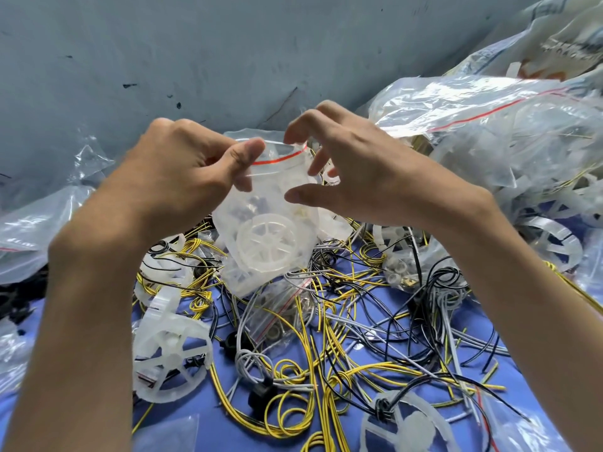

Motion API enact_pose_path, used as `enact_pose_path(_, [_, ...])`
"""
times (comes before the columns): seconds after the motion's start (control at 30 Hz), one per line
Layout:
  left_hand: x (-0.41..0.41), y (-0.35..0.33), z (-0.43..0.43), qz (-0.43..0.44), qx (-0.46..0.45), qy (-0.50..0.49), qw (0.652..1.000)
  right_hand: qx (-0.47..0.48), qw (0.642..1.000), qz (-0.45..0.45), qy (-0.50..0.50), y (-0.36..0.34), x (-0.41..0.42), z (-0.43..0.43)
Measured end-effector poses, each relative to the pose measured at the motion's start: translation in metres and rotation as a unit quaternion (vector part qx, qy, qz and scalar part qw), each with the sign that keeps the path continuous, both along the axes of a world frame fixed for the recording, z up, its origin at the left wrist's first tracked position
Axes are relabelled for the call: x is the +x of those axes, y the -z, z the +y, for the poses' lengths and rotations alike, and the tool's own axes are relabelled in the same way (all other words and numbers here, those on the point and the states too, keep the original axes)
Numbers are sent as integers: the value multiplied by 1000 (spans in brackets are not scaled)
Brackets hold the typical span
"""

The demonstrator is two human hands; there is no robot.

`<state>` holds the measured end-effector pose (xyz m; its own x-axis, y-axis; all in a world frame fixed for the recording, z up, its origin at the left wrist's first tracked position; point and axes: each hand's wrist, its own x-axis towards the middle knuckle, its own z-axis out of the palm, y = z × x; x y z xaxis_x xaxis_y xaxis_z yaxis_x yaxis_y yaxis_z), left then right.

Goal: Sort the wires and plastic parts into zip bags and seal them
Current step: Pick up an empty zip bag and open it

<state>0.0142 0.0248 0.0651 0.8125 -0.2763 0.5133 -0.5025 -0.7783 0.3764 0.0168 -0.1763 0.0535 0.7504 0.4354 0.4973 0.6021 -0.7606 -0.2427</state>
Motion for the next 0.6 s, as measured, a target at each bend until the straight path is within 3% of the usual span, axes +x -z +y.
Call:
enact_pose_path(0.23, [0, -1, 1, -1, 9, -13, 1000, -15, 1000, 17, 16, -3, -2, -2])
enact_pose_path(0.4, [2, 0, 2, -1, 12, -11, 1000, 6, 995, 20, 95, -5, 2, -7])
enact_pose_path(0.5, [3, 1, 3, -6, 7, -11, 1000, -128, 984, 85, 90, -4, -2, -8])
enact_pose_path(0.6, [3, 1, 4, -6, 6, -14, 1000, -297, 919, 257, 22, 6, -9, 0])
